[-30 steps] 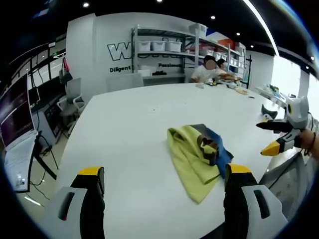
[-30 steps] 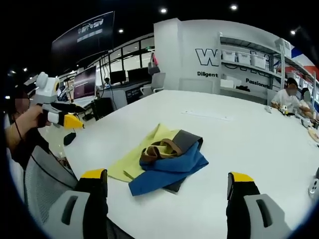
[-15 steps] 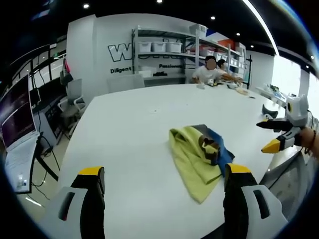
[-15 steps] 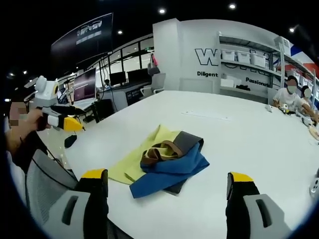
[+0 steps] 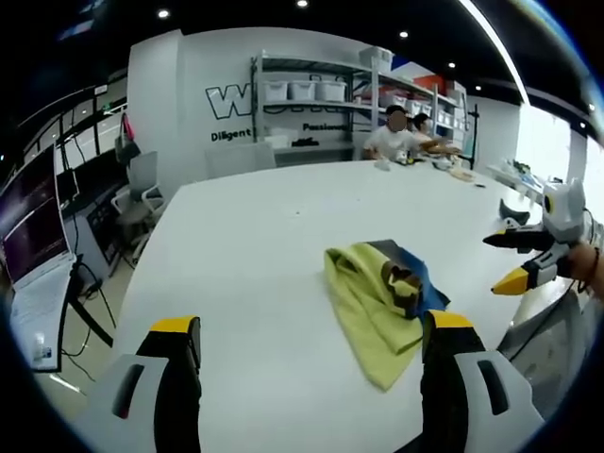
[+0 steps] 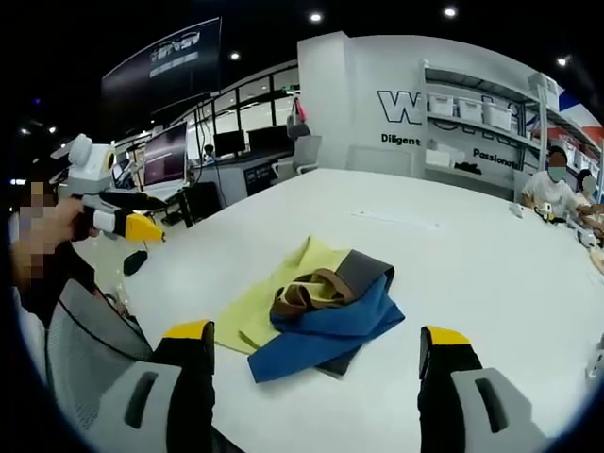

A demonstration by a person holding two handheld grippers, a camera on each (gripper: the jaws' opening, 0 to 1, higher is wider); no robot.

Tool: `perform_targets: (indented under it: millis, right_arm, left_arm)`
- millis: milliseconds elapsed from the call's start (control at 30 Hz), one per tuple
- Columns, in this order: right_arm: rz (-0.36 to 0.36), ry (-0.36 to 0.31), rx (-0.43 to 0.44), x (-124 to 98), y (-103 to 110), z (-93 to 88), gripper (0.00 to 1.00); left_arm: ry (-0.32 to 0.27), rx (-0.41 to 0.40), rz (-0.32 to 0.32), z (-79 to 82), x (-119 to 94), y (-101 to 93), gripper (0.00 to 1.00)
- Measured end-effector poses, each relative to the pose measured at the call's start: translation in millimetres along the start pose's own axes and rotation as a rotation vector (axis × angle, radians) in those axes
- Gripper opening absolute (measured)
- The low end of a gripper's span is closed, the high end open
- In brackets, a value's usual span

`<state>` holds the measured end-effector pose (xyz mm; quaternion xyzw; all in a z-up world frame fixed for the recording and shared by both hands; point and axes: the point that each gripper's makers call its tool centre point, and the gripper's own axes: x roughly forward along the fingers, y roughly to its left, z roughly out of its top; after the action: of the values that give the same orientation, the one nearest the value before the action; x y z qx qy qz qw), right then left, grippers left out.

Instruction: Fold the garment on the visible template until the final outline fits inside the template.

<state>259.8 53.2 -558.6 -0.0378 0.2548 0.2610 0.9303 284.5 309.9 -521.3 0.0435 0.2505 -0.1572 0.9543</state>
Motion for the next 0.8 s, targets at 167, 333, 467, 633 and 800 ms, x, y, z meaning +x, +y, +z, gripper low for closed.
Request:
perform_targets:
  millis: [167,333,467,633,800]
  right_arm:
    - [0.009,0.001,-0.008,4.7,1.8,2.8,0.85]
    - [0.019,0.016,-0.01,9.5,3.0,0.2,0.83]
    - [0.029,0.027,-0.01,14.7,5.1,-2.1,0.81]
    - [0.045,0.034,-0.009,22.0,8.3,-3.4,0.79]
    - [0.063,0.037,-0.016,29.8,10.9,-2.7,0.75]
  left_arm:
    - [0.004,0.006,-0.011,3.1,7.2,-1.7,0.95]
    - [0.006,0.011,-0.021,5.3,14.7,-2.7,0.94]
    - [0.014,0.023,-0.032,5.9,23.0,-5.5,0.94]
    - [0.015,0.034,-0.055,8.5,34.8,-12.9,0.93]
    - [0.02,0.041,-0.078,10.7,46.1,-20.4,0.91]
